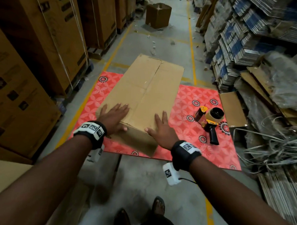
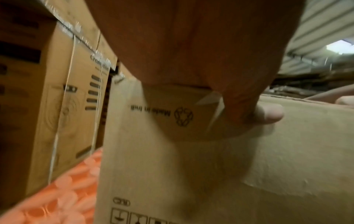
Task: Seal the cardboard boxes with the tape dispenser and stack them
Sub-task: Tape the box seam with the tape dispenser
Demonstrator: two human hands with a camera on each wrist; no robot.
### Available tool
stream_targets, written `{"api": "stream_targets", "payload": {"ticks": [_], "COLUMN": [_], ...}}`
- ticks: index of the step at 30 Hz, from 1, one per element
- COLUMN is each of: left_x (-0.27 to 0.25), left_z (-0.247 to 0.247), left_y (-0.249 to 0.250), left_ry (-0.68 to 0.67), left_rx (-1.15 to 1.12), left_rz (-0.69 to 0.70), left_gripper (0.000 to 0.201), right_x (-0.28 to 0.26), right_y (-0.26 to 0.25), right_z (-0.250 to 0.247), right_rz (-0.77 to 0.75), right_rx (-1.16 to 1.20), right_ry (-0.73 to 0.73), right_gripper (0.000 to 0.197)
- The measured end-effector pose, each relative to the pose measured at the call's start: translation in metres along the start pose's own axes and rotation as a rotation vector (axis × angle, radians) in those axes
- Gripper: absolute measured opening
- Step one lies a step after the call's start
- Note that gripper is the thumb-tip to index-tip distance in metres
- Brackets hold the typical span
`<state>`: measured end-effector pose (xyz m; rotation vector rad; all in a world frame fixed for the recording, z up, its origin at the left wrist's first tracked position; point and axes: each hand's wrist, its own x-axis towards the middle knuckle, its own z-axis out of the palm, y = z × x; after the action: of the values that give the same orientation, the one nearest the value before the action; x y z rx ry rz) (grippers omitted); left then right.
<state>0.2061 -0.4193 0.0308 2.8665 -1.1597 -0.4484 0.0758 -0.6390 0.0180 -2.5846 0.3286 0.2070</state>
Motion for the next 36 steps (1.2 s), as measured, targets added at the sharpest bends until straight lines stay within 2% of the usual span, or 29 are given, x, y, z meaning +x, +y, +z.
{"api": "stream_targets", "payload": {"ticks": [3,5,8,13,17,20,24,31,34,36], "left_x": [0.008,0.007,0.005,0.025,0.036,0.036,0.030,-0.012,-0.018,-0.016], "left_z": [-0.008,-0.007,0.003,0.017,0.020,0.024,0.024,0.007,0.009,0.017], "left_y": [0.003,0.027,0.076,0.139,0.165,0.164,0.143,0.066,0.059,0.058], "left_ry": [-0.057,-0.105,-0.138,-0.074,0.035,0.092,0.098,-0.015,0.028,0.059], "left_rx": [-0.025,-0.028,0.006,-0.084,-0.109,-0.054,-0.048,-0.085,-0.183,-0.197], "left_rz": [-0.090,-0.125,-0.104,-0.171,-0.265,-0.265,-0.246,-0.252,-0.271,-0.257], "left_gripper": [0.087,0.093,0.107,0.119,0.105,0.087,0.078,0.086,0.092,0.093], "right_x": [0.008,0.016,0.030,0.062,0.087,0.102,0.110,0.109,0.127,0.150], "right_y": [-0.009,-0.003,0.021,0.061,0.077,0.089,0.097,0.086,0.078,0.079], "right_z": [0.004,-0.008,-0.037,-0.076,-0.093,-0.099,-0.093,-0.081,-0.086,-0.091], "right_rz": [0.002,-0.021,-0.072,-0.157,-0.194,-0.231,-0.355,-0.508,-0.529,-0.466], "right_rx": [0.004,-0.028,-0.104,-0.199,-0.310,-0.225,-0.214,-0.394,-0.426,-0.472], "right_ry": [0.008,-0.037,-0.104,-0.161,-0.177,-0.182,-0.106,0.033,0.081,0.080], "right_gripper": [0.086,0.087,0.085,0.082,0.083,0.078,0.064,0.060,0.061,0.068]}}
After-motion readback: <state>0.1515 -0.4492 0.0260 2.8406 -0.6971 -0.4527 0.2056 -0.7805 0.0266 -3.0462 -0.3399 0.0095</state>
